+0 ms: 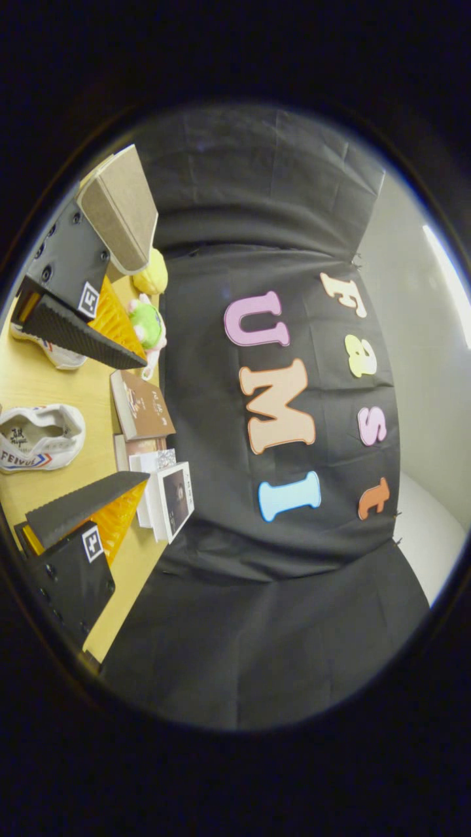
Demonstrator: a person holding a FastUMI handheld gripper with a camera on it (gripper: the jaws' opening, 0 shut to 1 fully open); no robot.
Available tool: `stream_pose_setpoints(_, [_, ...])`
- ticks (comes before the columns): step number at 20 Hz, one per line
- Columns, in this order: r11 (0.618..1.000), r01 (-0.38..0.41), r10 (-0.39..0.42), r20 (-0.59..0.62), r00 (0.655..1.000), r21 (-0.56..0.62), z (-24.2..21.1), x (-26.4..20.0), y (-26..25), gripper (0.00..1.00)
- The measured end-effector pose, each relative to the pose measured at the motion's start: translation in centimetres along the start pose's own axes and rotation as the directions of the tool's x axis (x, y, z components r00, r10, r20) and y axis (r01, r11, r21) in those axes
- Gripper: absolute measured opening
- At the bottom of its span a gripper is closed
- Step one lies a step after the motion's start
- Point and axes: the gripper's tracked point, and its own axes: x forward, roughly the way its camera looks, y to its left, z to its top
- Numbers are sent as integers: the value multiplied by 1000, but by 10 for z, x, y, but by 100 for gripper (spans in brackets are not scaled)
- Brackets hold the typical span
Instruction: Open the storage box then place both shoes into the box .Put the left shoe in first, then the right shoe, with the right side of both shoes facing outward in a uniform manner.
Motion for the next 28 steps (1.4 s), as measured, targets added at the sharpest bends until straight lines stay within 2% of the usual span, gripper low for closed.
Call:
stream_pose_setpoints(4, [998,-9,10,-6,1000,55,-2,-3,12,98])
stream_pose_setpoints(6, [992,-10,11,-13,1000,124,-5,-7,21,99])
stream_pose_setpoints(8, [970,-46,58,-43,997,237,-19,-15,46,99])
stream_pose_setpoints(12, [864,-120,179,-76,981,488,-42,-37,99,100])
stream_pose_setpoints(16, [759,-170,282,-82,956,629,-66,-58,151,100])
stream_pose_setpoints(19, [668,-152,333,-111,936,728,-91,-65,178,100])
stream_pose_setpoints(23, [605,-135,393,-146,908,785,-117,-74,207,100])
stream_pose_setpoints(27, [449,-88,492,-164,855,889,-138,-87,235,100])
stream_pose_setpoints(28, [420,-77,513,-166,842,904,-143,-90,241,100])
